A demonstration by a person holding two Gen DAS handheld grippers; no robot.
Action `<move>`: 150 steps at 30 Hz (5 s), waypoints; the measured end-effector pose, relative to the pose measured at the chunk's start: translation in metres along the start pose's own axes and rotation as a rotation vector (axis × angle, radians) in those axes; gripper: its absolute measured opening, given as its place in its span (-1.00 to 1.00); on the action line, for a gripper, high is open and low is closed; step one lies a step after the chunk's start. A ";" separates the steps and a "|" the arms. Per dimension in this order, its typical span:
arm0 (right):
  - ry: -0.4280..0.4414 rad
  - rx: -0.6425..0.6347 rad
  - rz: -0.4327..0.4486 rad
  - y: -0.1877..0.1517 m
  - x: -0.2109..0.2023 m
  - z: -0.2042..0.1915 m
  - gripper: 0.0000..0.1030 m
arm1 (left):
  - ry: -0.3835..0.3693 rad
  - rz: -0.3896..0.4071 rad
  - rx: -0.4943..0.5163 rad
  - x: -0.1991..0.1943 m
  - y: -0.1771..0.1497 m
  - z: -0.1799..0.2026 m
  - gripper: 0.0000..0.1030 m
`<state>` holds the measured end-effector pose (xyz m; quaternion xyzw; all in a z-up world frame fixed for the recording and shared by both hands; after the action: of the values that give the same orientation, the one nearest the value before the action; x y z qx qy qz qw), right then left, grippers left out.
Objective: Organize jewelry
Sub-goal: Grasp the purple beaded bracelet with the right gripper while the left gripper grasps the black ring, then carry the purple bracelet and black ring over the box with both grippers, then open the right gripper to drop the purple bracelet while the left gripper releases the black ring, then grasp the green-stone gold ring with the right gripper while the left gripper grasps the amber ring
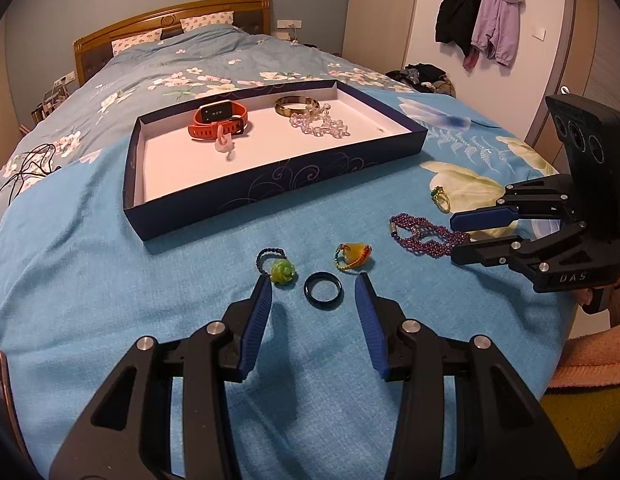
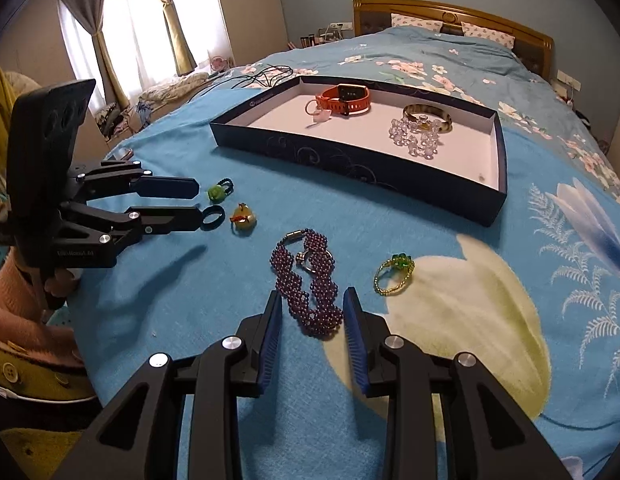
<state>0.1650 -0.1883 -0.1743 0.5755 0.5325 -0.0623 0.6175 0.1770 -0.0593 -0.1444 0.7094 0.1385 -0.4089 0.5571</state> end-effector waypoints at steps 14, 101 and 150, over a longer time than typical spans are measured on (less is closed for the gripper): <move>0.035 0.007 0.106 0.030 -0.018 -0.002 -0.83 | -0.001 -0.021 0.022 0.008 -0.002 0.005 -0.17; 0.032 0.144 0.156 0.157 0.037 0.101 -0.83 | 0.094 -0.067 -0.067 0.105 0.114 -0.056 -0.57; -0.036 0.131 0.135 0.051 -0.021 0.072 -0.29 | 0.111 0.098 -0.078 -0.004 0.065 -0.057 -0.08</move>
<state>0.2333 -0.2386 -0.1430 0.6480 0.4761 -0.0656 0.5908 0.2413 -0.0286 -0.0943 0.7146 0.1502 -0.3357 0.5951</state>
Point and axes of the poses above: each gripper's, at about its wrist camera, not at the fingertips, and x roughly the way its jaws point, z to its right, y to its top, the point moved 8 cm from there along x, roughly the way its jaws point, and after that the axes turned 9 degrees about y, right-handed, at the moved point
